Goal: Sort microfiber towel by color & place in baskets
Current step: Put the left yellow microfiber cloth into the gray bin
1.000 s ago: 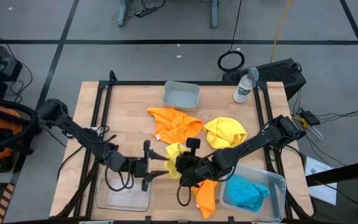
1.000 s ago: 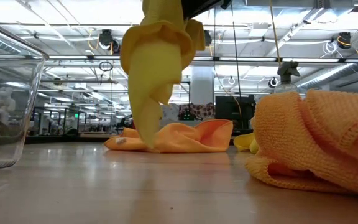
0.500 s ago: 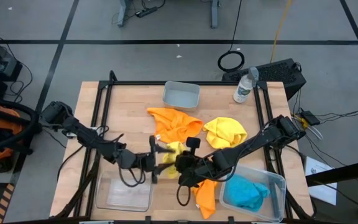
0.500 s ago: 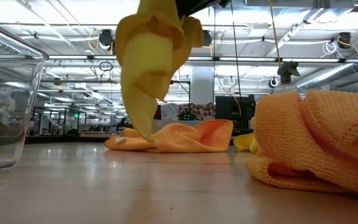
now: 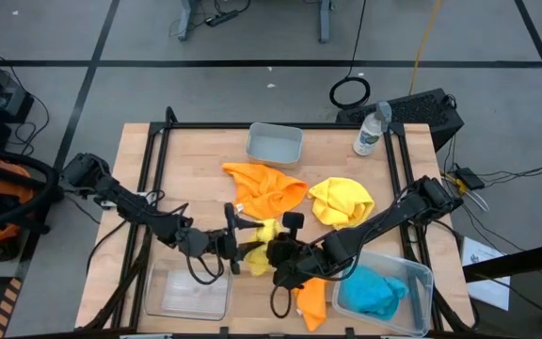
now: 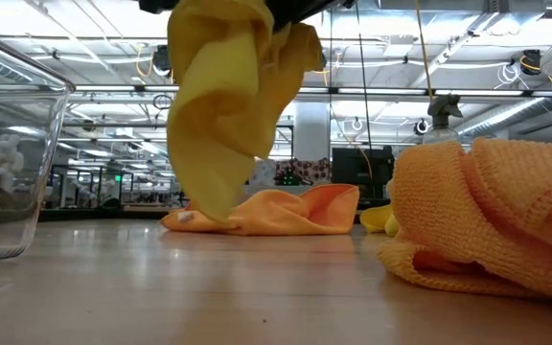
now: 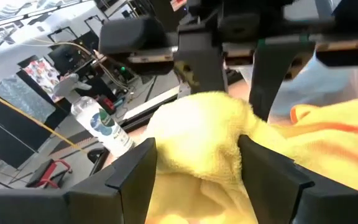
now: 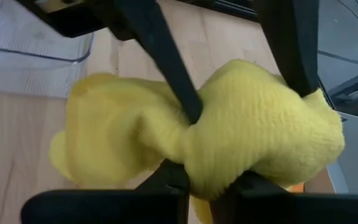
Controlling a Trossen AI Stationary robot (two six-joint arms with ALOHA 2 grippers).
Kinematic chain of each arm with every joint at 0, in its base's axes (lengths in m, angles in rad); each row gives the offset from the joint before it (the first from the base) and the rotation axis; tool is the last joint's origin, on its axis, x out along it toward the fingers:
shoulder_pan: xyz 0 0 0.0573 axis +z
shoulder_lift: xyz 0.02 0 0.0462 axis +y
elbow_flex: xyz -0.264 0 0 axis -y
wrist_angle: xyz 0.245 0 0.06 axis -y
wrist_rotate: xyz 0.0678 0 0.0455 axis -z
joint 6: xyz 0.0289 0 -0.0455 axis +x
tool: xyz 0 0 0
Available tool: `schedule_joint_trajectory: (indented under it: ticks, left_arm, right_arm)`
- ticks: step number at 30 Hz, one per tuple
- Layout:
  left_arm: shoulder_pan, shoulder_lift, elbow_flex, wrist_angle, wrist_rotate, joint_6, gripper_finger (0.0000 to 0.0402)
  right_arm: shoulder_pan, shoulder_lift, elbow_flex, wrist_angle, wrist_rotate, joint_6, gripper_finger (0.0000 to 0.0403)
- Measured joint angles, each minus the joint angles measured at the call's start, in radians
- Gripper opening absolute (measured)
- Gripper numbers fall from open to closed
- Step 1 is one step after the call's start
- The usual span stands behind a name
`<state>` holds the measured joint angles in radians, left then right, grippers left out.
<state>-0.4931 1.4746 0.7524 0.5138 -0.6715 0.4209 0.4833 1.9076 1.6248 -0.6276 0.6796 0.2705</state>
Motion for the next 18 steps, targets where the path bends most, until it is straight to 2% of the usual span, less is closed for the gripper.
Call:
schedule_joint_trajectory:
  ticks: [14, 18]
  left_arm:
    - [-0.031, 0.0, -0.002, -0.116, -0.03, 0.004, 0.0224]
    - [-0.083, -0.017, -0.003, -0.124, -0.036, 0.031, 0.0224]
  right_arm:
    - [0.043, 0.0, -0.001, -0.002, 0.0, -0.012, 0.0026]
    - [0.045, -0.001, 0.0, -0.005, 0.058, -0.016, 0.0026]
